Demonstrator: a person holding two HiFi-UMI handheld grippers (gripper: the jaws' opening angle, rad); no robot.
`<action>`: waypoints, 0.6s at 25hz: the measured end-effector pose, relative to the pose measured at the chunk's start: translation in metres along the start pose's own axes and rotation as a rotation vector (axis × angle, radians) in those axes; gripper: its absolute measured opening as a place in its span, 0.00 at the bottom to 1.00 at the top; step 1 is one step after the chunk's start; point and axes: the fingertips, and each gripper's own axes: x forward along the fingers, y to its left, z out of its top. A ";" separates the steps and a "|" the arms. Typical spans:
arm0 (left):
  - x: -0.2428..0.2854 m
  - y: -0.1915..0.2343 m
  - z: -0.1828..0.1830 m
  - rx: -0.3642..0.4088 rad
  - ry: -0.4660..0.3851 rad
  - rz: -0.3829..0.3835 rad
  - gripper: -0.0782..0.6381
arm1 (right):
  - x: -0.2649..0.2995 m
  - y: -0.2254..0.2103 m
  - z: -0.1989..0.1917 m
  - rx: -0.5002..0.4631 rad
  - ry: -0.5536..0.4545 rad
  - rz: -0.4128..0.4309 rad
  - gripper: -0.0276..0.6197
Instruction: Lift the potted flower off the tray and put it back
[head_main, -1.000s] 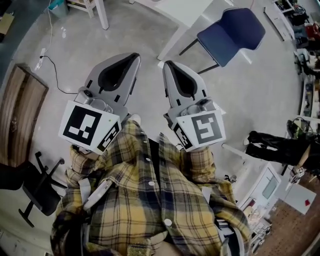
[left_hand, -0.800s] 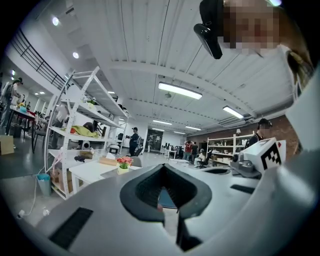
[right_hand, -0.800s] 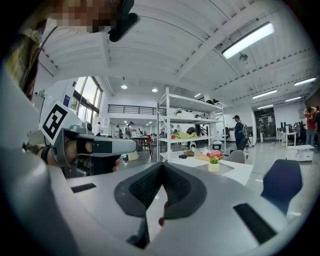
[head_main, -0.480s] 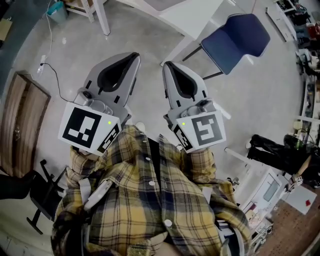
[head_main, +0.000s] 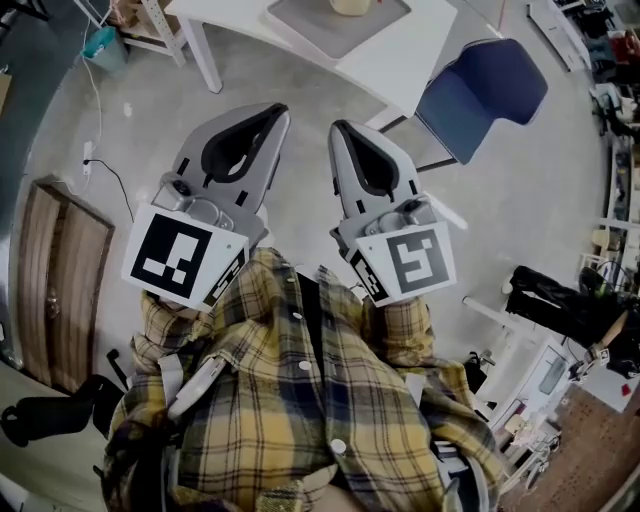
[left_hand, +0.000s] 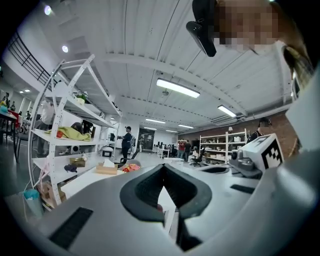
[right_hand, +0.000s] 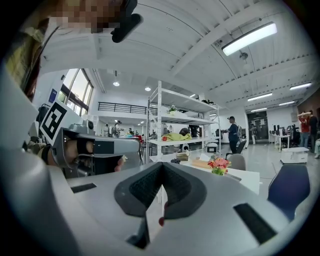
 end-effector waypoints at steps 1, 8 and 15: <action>0.003 0.008 0.001 0.001 0.003 -0.009 0.12 | 0.009 0.000 0.001 0.004 0.000 -0.007 0.04; 0.017 0.058 -0.001 -0.011 0.031 -0.057 0.12 | 0.062 -0.002 0.001 0.015 0.025 -0.052 0.04; 0.038 0.098 -0.004 -0.028 0.042 -0.068 0.12 | 0.100 -0.021 -0.003 0.011 0.062 -0.084 0.04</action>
